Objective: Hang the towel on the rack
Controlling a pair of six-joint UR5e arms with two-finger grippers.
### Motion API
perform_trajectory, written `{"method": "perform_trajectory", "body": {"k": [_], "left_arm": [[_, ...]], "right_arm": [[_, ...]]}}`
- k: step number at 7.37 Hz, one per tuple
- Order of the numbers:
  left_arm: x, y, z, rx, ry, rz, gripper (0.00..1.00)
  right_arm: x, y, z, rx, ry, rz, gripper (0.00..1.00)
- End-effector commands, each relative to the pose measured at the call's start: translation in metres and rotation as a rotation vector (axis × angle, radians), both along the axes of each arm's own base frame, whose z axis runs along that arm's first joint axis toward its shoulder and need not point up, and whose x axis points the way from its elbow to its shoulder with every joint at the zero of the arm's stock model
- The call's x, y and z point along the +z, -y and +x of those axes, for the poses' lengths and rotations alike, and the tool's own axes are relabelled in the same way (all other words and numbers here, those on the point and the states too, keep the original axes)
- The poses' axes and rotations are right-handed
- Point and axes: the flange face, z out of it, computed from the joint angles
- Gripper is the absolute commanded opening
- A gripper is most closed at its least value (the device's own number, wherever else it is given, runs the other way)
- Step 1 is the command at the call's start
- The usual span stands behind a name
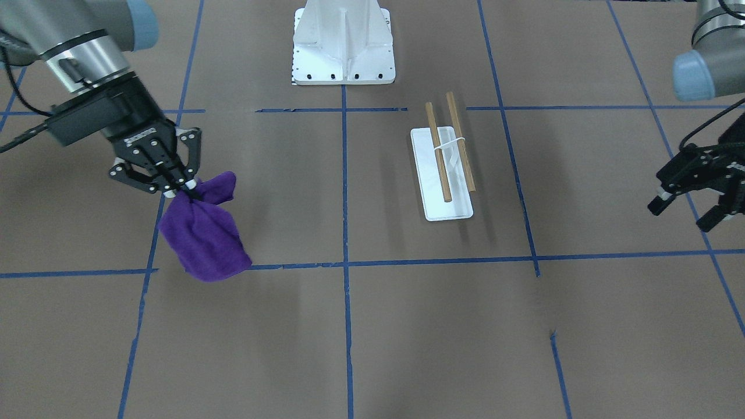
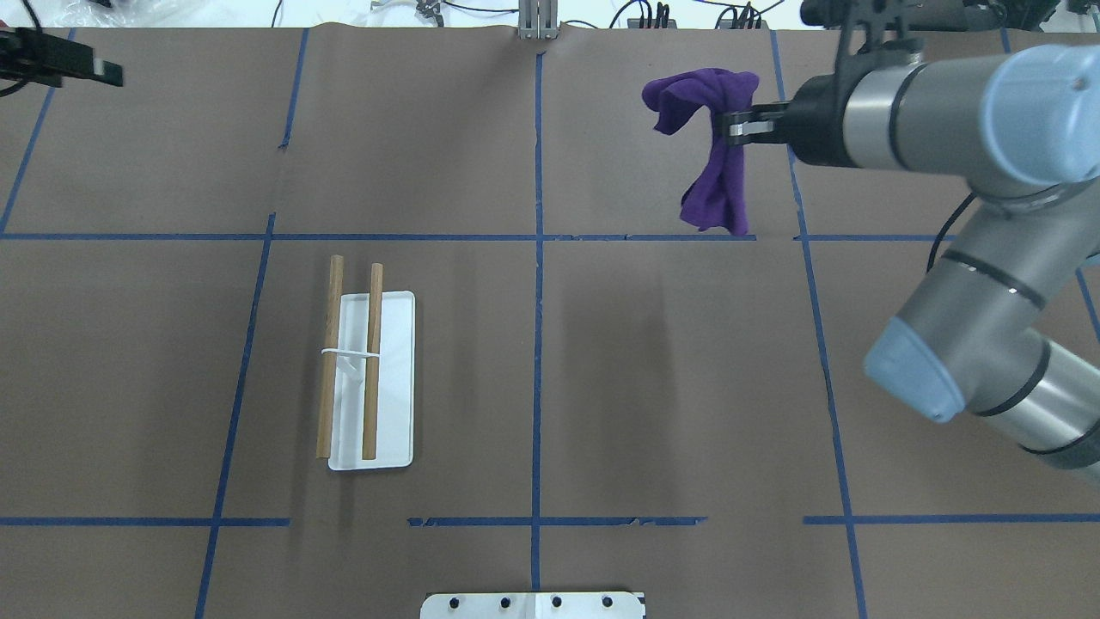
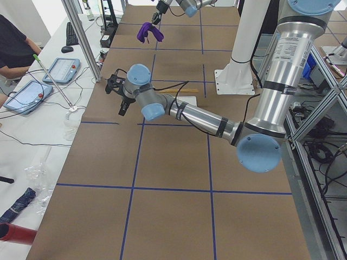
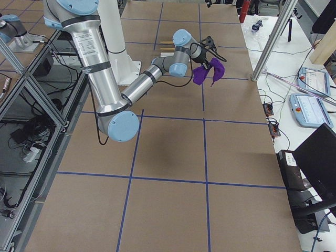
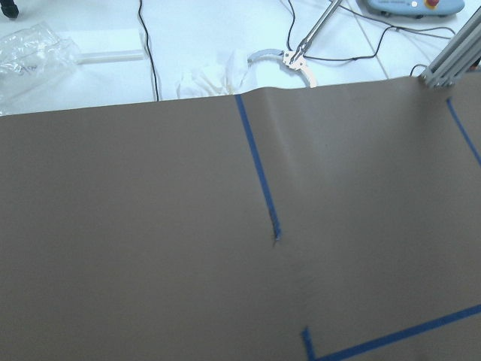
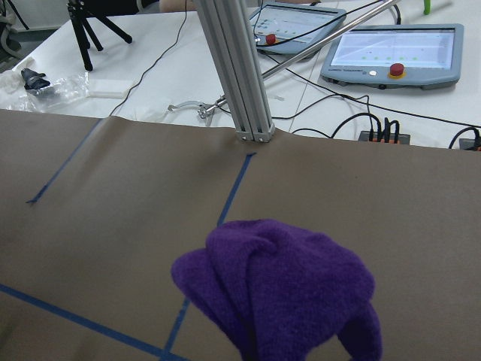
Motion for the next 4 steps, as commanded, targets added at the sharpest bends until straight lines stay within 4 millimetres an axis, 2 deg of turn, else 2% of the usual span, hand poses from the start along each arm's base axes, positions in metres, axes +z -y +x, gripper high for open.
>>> {"method": "perform_trajectory", "body": {"k": [1,2,3,4], "left_arm": [[-0.072,-0.009,0.098,0.004,-0.190,-0.176,1.00],[-0.108,-0.018,0.143,0.024,-0.271,-0.274,1.00],[-0.135,-0.025,0.168,0.027,-0.342,-0.375,1.00],[-0.163,-0.034,0.185,0.032,-0.414,-0.477,1.00]], "right_arm": [[-0.043,-0.046,-0.068,0.068,0.109,-0.015,0.00],[-0.054,-0.069,-0.093,0.110,0.148,-0.018,0.00],[-0.064,-0.086,-0.100,0.106,0.168,-0.004,0.00],[-0.069,-0.095,-0.104,0.124,0.177,0.008,0.00]]}}
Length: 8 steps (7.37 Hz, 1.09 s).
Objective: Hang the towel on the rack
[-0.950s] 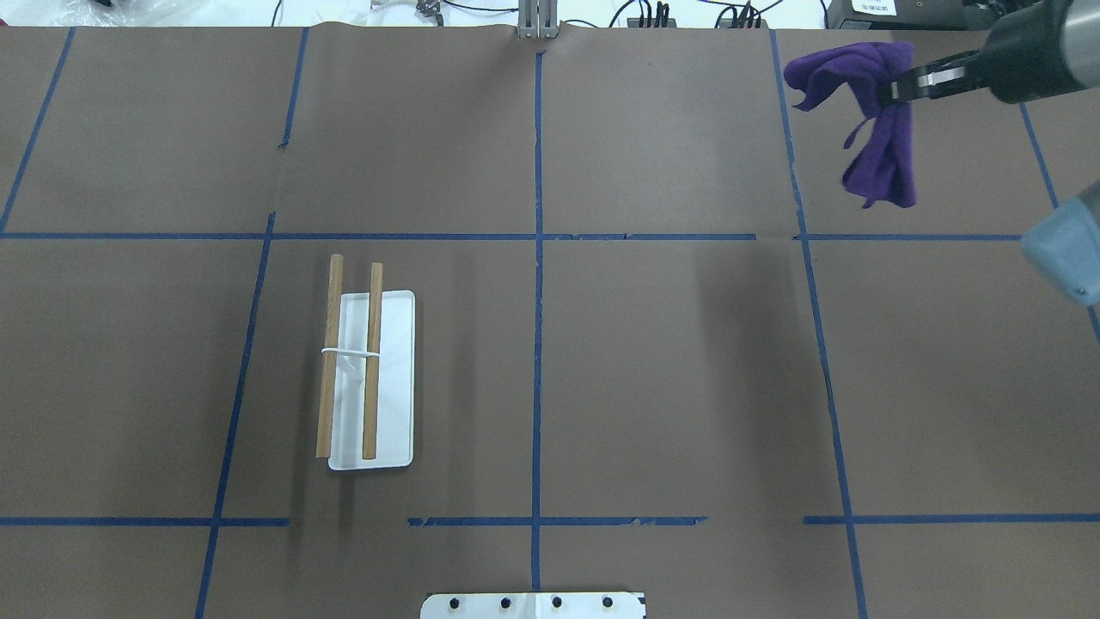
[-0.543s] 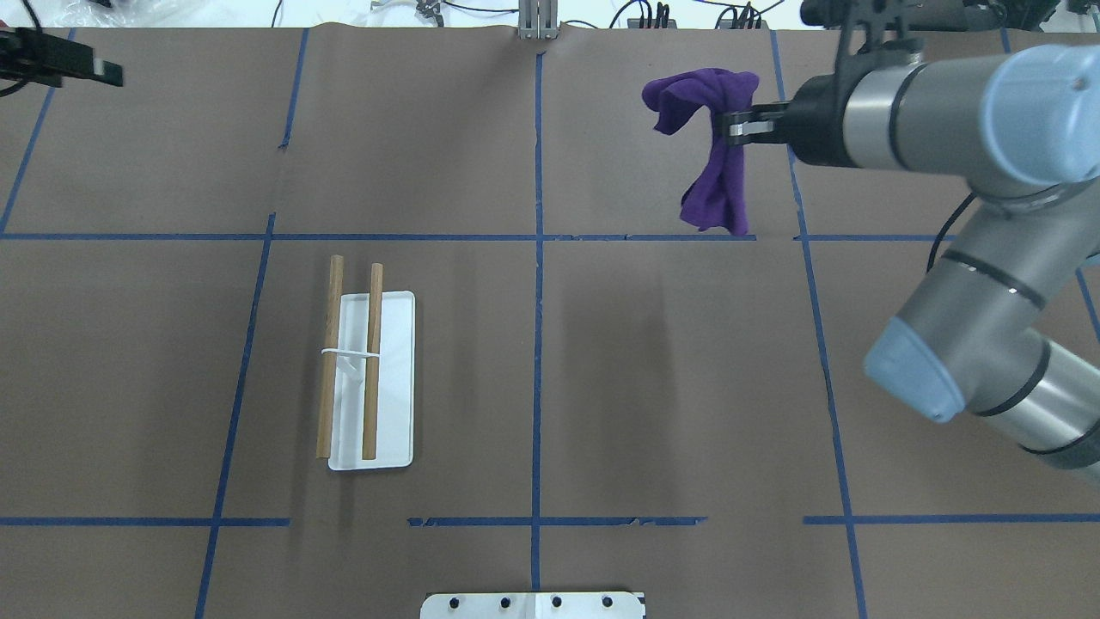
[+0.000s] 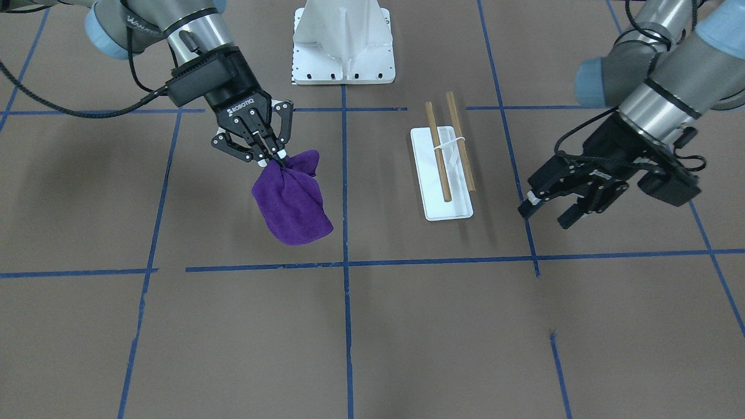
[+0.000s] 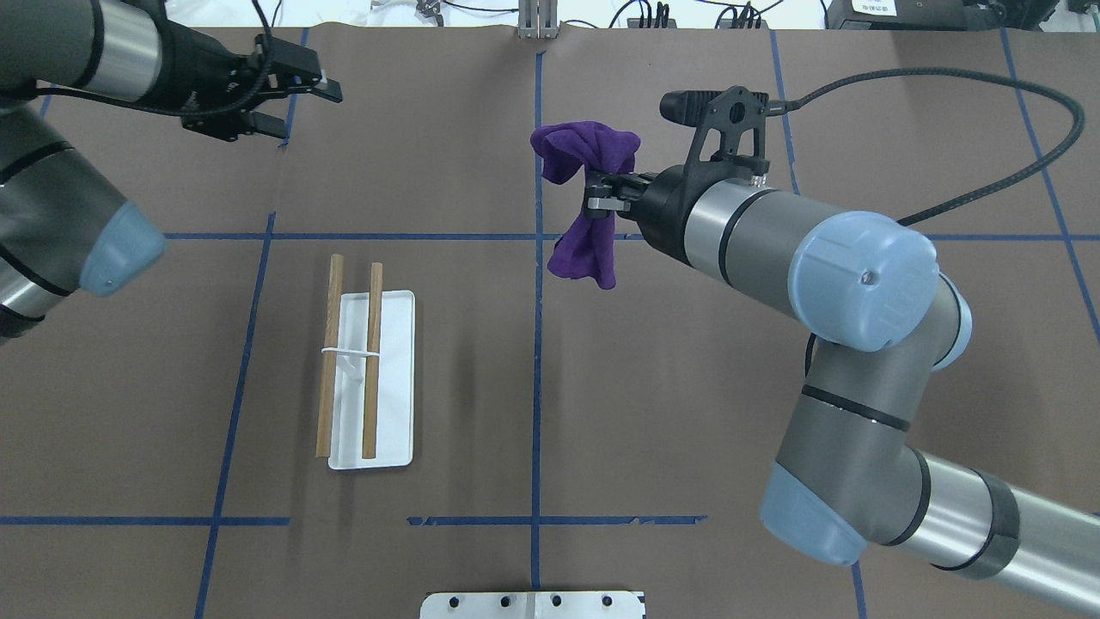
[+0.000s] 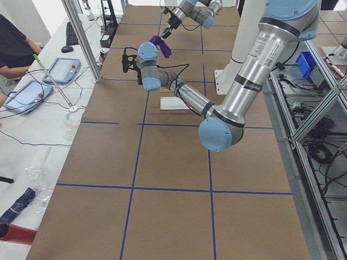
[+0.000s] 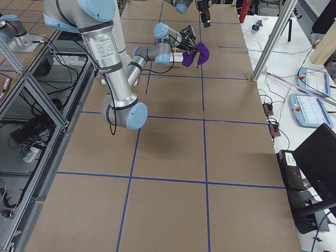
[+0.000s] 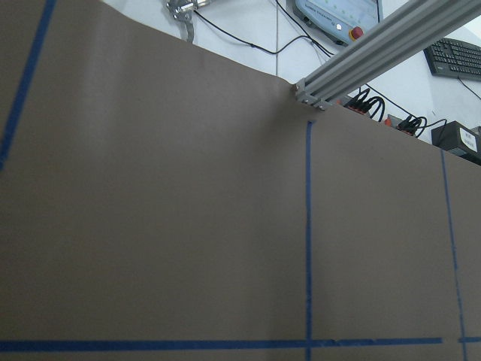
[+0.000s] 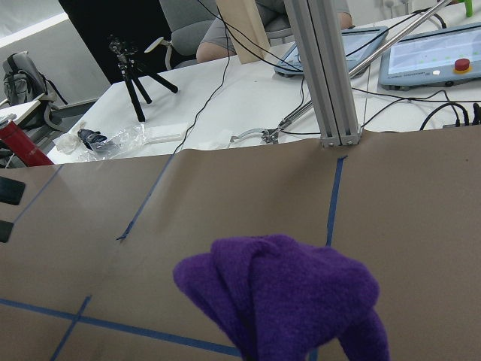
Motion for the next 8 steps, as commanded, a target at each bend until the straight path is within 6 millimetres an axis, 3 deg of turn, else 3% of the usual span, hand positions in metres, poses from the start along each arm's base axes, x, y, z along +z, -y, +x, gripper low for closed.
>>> {"method": "perform_trajectory", "body": {"k": [1,3,5,8], "left_arm": [[-0.061,-0.021,0.051,0.030,-0.141,-0.205,1.00],[-0.082,-0.033,0.072,0.030,-0.188,-0.268,1.00],[-0.100,-0.045,0.096,0.066,-0.208,-0.299,1.00],[-0.111,-0.058,0.113,0.101,-0.217,-0.301,1.00]], "right_arm": [[-0.011,-0.034,-0.021,0.041,0.023,0.021,0.00],[-0.019,-0.053,-0.026,0.047,0.039,0.034,0.00],[-0.022,-0.056,-0.024,0.050,0.047,0.037,0.00],[-0.025,-0.059,-0.021,0.045,0.057,0.042,0.00]]}}
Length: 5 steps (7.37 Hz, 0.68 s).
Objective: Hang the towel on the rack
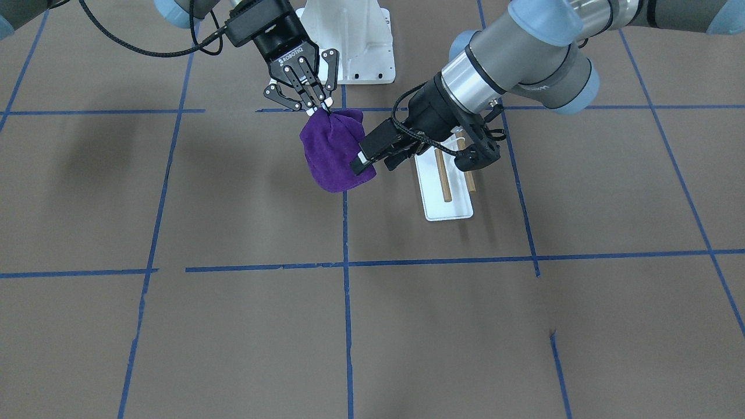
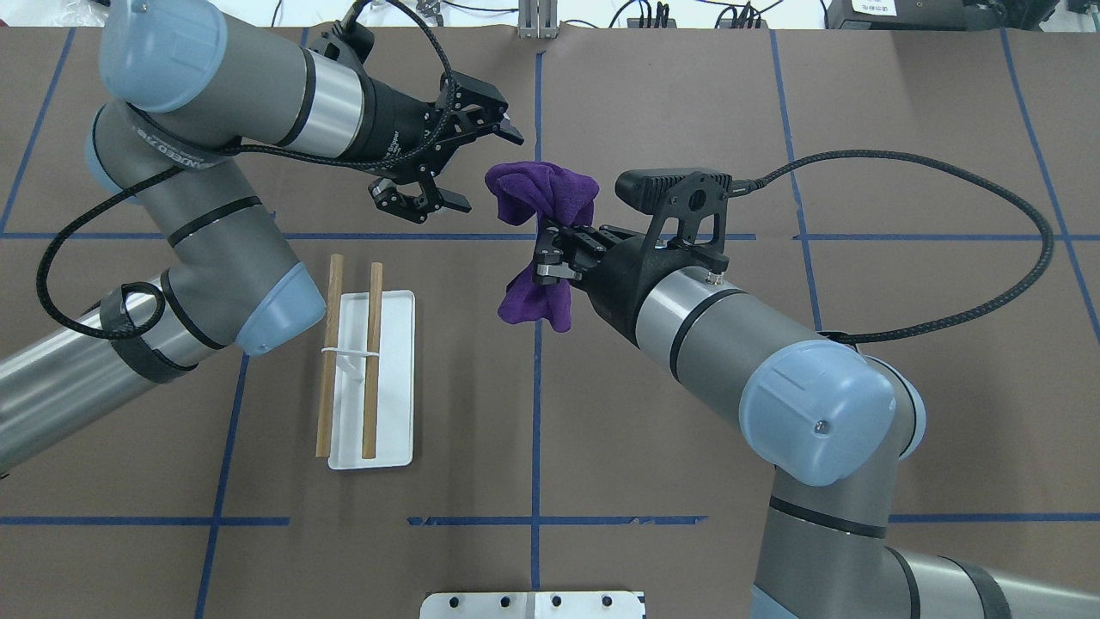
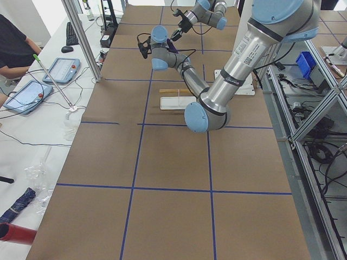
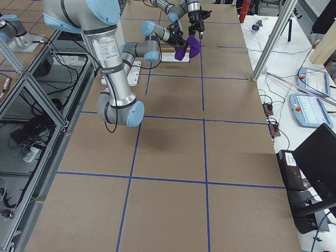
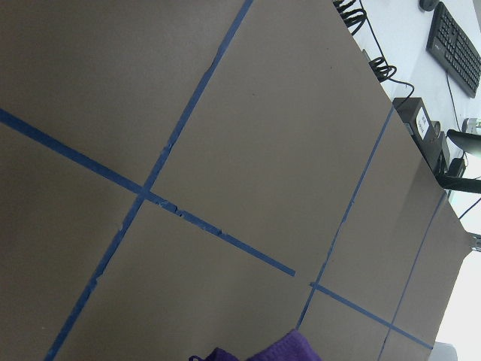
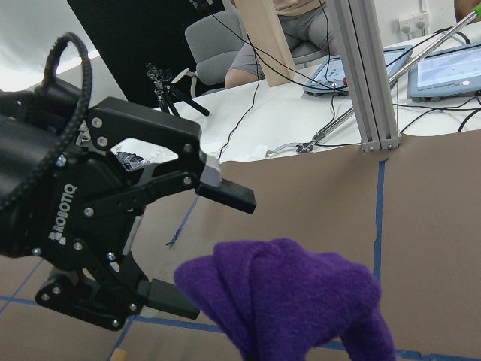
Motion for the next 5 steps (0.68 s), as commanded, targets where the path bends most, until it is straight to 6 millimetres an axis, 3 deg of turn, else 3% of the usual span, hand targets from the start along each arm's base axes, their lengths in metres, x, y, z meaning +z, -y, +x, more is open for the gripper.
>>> {"method": "perform_trajectory", "body": {"k": [1,2,3,4,5], "left_arm": [[-0.013,-0.007,0.011,0.021,-0.013,0.006,0.98],[-0.020,-0.007,0.014,0.022,-0.018,0.011,0.92],[-0.024,-0.005,0.016,0.022,-0.019,0.014,0.80],[-0.024,-0.004,0.015,0.022,-0.019,0.015,0.43],[-0.023,-0.005,0.014,0.026,-0.016,0.029,0.12]], "right_arm": [[-0.001,0.000,0.001,0.000,0.002,0.002,0.00],[-0.002,-0.001,0.003,0.004,0.005,0.003,0.00],[-0.006,-0.005,0.007,0.006,0.017,0.008,0.00],[-0.005,-0.005,0.007,0.004,0.016,0.008,0.00],[-0.003,-0.005,0.007,0.004,0.012,0.006,0.00]]}}
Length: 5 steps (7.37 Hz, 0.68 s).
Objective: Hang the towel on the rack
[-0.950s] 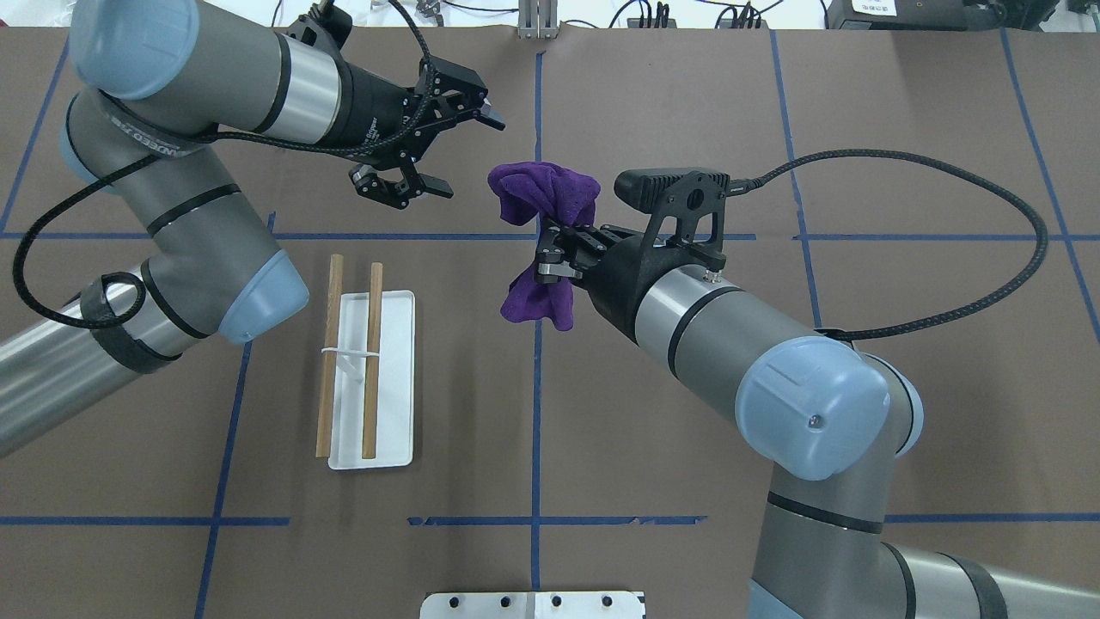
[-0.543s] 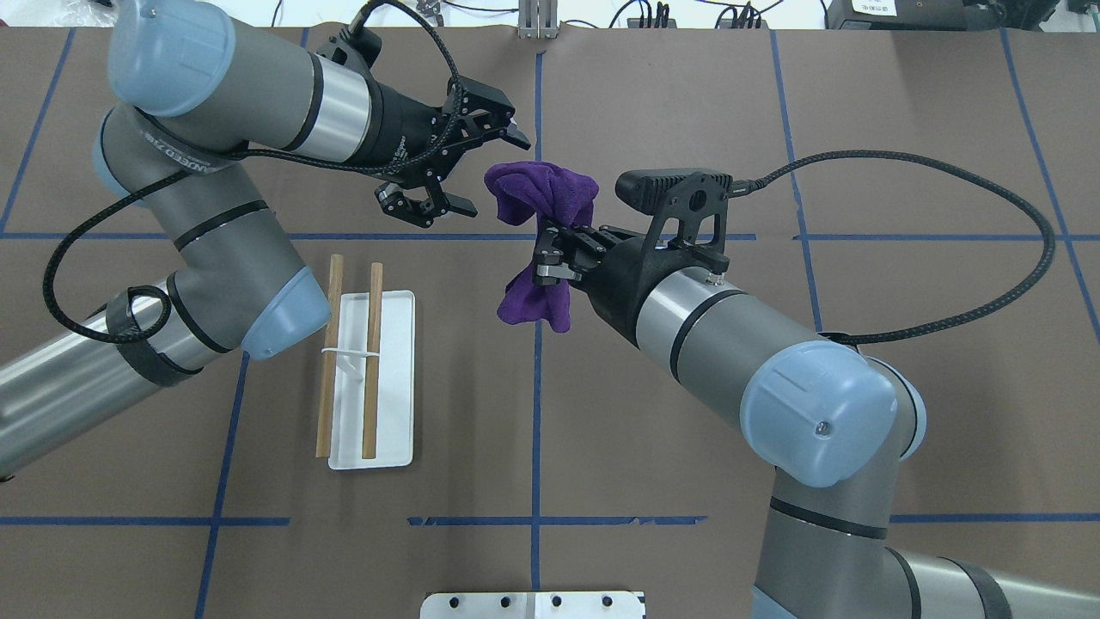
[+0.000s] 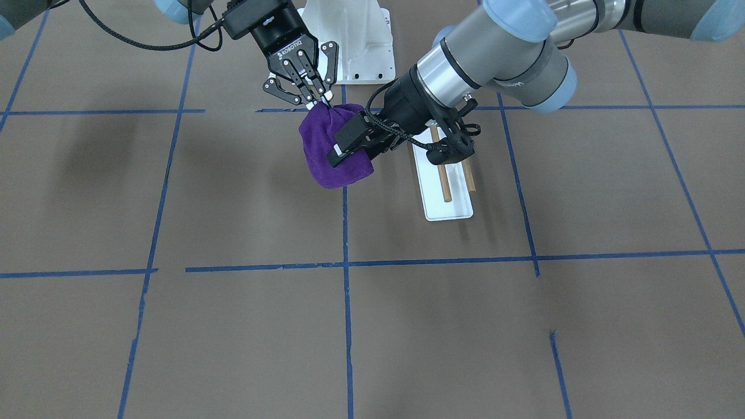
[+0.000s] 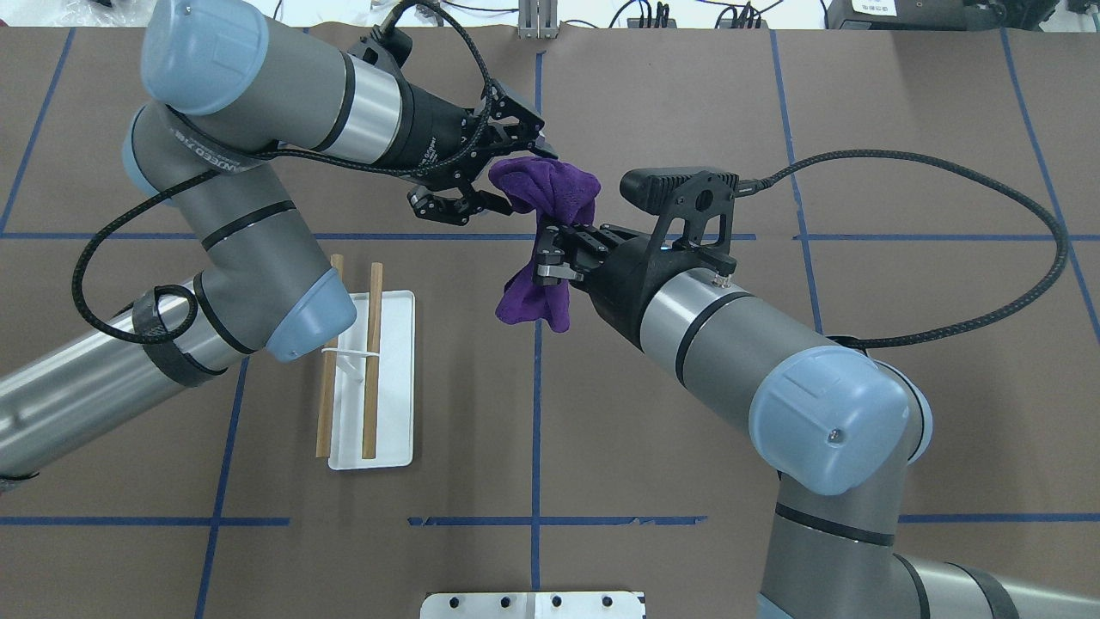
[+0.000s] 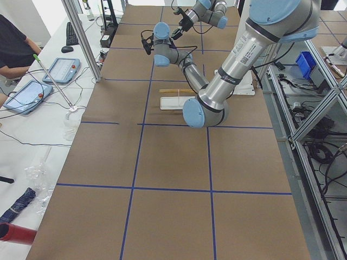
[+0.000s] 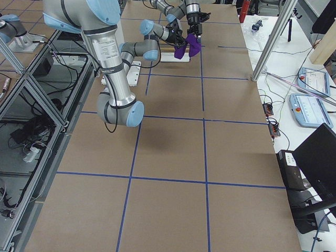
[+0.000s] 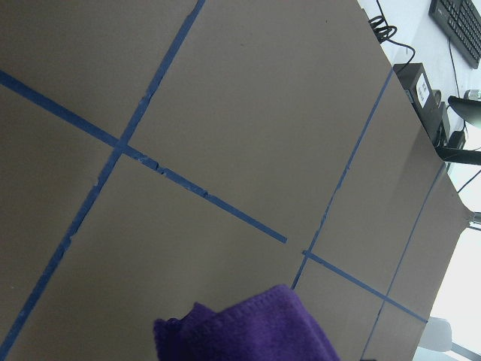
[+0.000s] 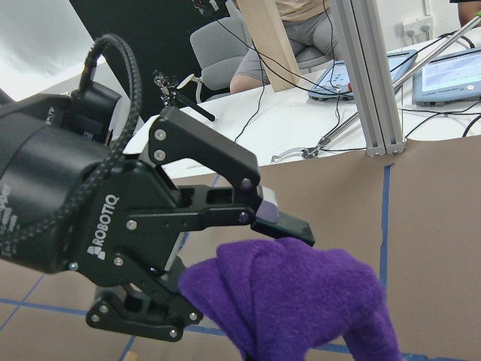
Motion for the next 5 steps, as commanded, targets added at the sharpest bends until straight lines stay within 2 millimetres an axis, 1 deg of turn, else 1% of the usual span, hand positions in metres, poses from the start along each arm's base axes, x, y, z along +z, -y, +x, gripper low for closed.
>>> {"method": "perform_trajectory", "body": {"k": [1,4,5], "left_arm": [[-0.0011,-0.0010,-0.0006,0.006,0.001,0.021,0.00],[-0.0036,-0.0002,-0.0056,0.000,-0.006,0.027,0.00],[-0.0042,-0.0006,-0.0060,0.000,-0.007,0.028,0.00]], "right_arm": [[0.0032,-0.0013,-0.0003,-0.002,-0.005,-0.002,0.00],[0.0051,-0.0041,-0.0019,-0.008,-0.009,-0.002,0.00],[0.0002,-0.0110,-0.0011,-0.020,0.011,-0.002,0.21]]}}
